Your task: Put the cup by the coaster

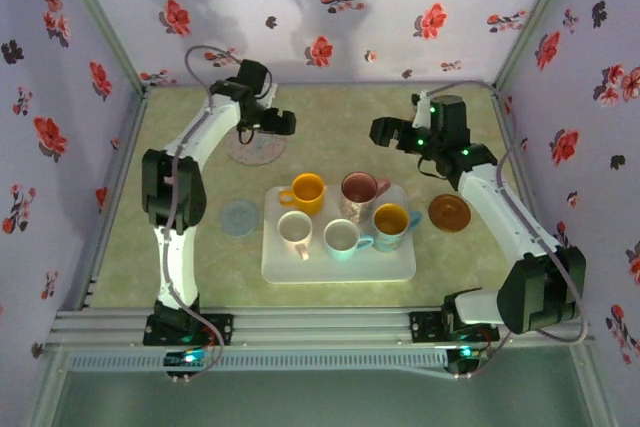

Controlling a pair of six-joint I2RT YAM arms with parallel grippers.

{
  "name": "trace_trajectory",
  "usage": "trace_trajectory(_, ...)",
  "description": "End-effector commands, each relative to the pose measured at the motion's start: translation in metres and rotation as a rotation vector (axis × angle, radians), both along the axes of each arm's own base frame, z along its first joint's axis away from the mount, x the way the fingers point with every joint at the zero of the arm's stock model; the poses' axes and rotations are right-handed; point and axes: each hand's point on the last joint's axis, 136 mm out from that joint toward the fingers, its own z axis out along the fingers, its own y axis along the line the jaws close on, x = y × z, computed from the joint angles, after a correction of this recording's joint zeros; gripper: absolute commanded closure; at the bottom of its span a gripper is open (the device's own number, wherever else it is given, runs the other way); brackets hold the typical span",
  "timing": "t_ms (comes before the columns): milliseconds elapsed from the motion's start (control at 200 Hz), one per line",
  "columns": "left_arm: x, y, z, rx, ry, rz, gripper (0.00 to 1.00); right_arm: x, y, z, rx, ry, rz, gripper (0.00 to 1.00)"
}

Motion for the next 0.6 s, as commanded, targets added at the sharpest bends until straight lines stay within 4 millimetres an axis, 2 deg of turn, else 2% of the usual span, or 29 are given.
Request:
trace_trajectory(0,-0.009,0.001,-0.019,0.083,0.076,-0.019,0.02,0.004,0.007,-0.002,0.019,-0.009,-0.008,0.01)
trace_trajectory(250,-0.004,-0.003,-0.056,0.115,0.159,-0.009,0.07,0.002,0.022,-0.013,0.012,0.01,0.008,0.01)
trace_trajectory(595,0.007,-0.006,-0.092,0.127,0.189,0.004,0.14,0.004,0.032,-0.022,-0.03,0.028,0.016,0.01)
